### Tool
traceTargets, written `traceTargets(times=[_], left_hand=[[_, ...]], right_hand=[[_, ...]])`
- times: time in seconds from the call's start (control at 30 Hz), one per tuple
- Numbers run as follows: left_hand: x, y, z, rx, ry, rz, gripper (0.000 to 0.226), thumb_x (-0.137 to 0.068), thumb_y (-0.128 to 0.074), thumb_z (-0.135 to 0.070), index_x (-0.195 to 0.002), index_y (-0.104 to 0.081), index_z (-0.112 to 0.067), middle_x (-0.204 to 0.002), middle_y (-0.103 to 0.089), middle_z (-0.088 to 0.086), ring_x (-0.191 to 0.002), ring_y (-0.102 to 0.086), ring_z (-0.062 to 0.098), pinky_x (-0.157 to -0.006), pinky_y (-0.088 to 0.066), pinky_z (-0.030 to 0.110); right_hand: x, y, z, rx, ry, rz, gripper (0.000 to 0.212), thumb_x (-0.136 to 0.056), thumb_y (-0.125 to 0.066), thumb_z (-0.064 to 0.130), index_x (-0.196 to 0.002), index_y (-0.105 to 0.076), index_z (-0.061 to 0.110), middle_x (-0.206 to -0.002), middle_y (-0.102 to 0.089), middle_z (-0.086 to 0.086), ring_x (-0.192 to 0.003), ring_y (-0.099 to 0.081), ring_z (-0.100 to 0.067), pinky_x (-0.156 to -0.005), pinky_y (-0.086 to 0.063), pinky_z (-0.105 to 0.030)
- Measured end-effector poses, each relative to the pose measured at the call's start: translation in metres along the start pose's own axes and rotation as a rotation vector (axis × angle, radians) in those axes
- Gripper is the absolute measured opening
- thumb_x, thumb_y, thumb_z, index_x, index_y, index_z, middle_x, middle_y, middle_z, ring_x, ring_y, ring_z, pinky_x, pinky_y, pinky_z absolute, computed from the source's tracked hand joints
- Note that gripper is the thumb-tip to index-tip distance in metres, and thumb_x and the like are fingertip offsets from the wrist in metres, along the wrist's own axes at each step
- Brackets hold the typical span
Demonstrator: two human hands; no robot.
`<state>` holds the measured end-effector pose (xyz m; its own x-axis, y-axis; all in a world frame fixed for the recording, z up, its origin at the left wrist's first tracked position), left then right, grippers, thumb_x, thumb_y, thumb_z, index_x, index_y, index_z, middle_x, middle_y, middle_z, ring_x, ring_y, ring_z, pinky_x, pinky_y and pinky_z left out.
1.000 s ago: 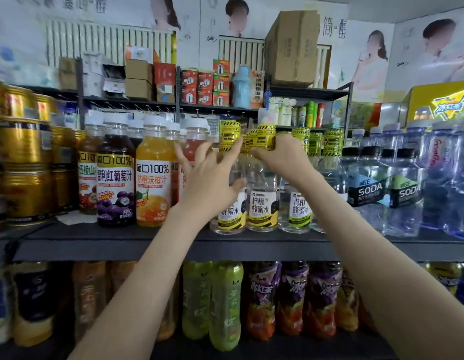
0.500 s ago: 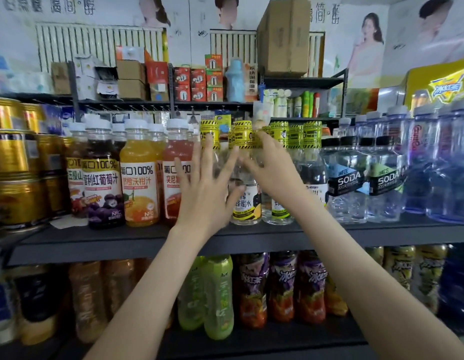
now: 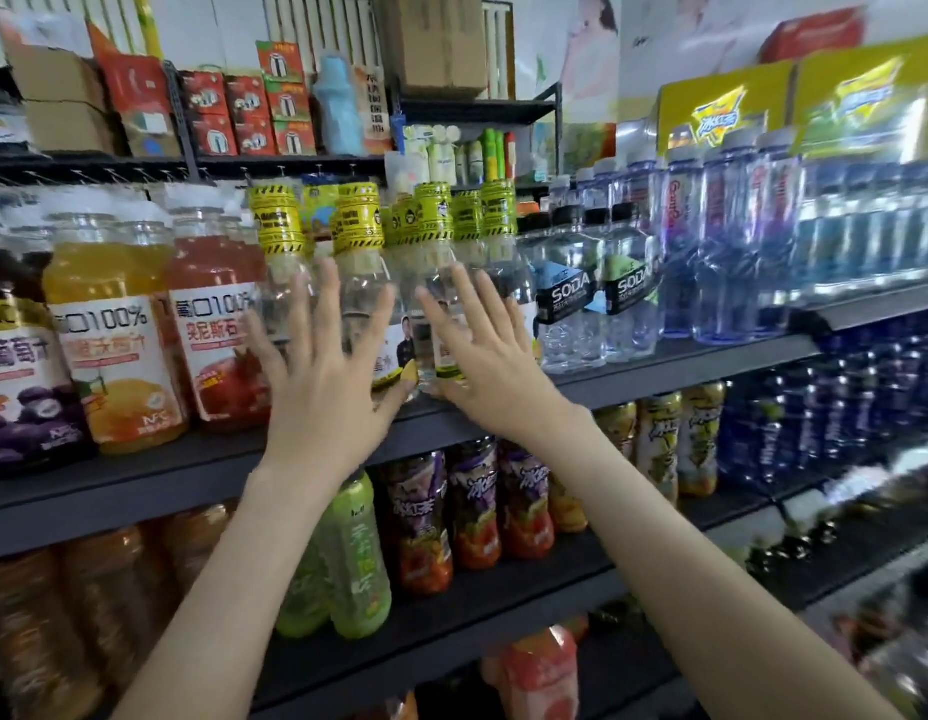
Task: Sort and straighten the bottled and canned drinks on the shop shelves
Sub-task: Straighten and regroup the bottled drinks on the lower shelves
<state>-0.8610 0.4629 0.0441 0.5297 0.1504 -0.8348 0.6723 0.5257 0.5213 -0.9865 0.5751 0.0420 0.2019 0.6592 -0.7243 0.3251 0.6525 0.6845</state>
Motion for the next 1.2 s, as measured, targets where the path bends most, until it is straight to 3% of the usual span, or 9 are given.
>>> traceTargets(times=[0.17,0.3,0.47,0.6,0.83,1.0,1.2], left_hand=[[-0.005,0.003,-0.059,0.17,0.087,0.009,0.087,-0.082,-0.064,-0.046,-0.151,-0.016,-0.025,-0.157,0.001,0.022,-0.144,0.004,0.041,-0.108,-0.004,0.07],[-0.015,0.004,-0.124,0.253,-0.028,-0.073,0.074,-0.083,-0.064,-0.038,-0.146,-0.034,-0.014,-0.152,-0.02,0.027,-0.14,-0.016,0.045,-0.108,-0.011,0.066],[-0.007,-0.013,-0.23,0.385,-0.123,-0.087,0.066,-0.085,-0.063,-0.031,-0.141,-0.039,-0.008,-0.144,-0.033,0.028,-0.133,-0.03,0.045,-0.109,-0.025,0.062],[0.005,-0.037,-0.332,0.472,-0.132,-0.018,0.067,-0.082,-0.066,-0.027,-0.141,-0.04,-0.009,-0.146,-0.033,0.025,-0.136,-0.03,0.042,-0.109,-0.021,0.059],[0.028,-0.101,-0.503,0.529,-0.137,0.149,0.071,-0.075,-0.075,-0.024,-0.138,-0.046,-0.009,-0.142,-0.04,0.025,-0.131,-0.04,0.042,-0.102,-0.035,0.059],[0.058,-0.147,-0.581,0.498,-0.151,0.306,0.074,-0.071,-0.077,-0.022,-0.137,-0.046,-0.007,-0.14,-0.042,0.026,-0.128,-0.043,0.042,-0.103,-0.034,0.057],[0.107,-0.214,-0.657,0.46,-0.188,0.468,0.079,-0.058,-0.085,-0.032,-0.128,-0.057,-0.009,-0.131,-0.053,0.023,-0.121,-0.052,0.036,-0.096,-0.047,0.052]], right_hand=[[0.037,0.02,-0.023,-0.125,-0.064,-0.069,0.073,-0.093,-0.056,0.03,-0.152,-0.012,0.027,-0.161,0.0,-0.005,-0.147,0.003,-0.023,-0.116,-0.002,-0.04],[0.071,0.044,-0.071,-0.145,-0.199,-0.168,0.061,-0.093,-0.055,0.024,-0.148,-0.03,0.016,-0.153,-0.028,-0.009,-0.138,-0.022,-0.026,-0.109,-0.021,-0.043],[0.127,0.066,-0.15,-0.109,-0.295,-0.186,0.055,-0.093,-0.057,0.022,-0.144,-0.037,0.012,-0.144,-0.04,-0.007,-0.133,-0.032,-0.026,-0.106,-0.028,-0.04],[0.189,0.076,-0.225,-0.078,-0.349,-0.14,0.056,-0.092,-0.057,0.019,-0.143,-0.037,0.01,-0.143,-0.041,-0.008,-0.131,-0.033,-0.026,-0.106,-0.029,-0.042],[0.316,0.072,-0.367,-0.068,-0.474,-0.008,0.057,-0.092,-0.059,0.019,-0.144,-0.037,0.01,-0.143,-0.042,-0.007,-0.133,-0.034,-0.027,-0.109,-0.029,-0.042],[0.394,0.05,-0.438,-0.074,-0.598,0.115,0.054,-0.092,-0.058,0.015,-0.142,-0.038,0.005,-0.14,-0.044,-0.012,-0.13,-0.037,-0.032,-0.105,-0.032,-0.042],[0.45,-0.002,-0.51,-0.094,-0.648,0.291,0.055,-0.095,-0.054,0.019,-0.145,-0.033,0.008,-0.142,-0.043,-0.01,-0.132,-0.035,-0.029,-0.107,-0.031,-0.037]])
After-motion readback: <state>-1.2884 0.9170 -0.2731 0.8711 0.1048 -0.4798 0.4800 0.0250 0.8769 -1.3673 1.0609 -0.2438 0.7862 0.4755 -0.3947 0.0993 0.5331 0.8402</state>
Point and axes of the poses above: each hand's wrist, its own x-axis away from the middle knuckle, its own y-axis out of the back of the hand, z = x × y, the point moved 2 cm from there along -x, towards the middle knuckle
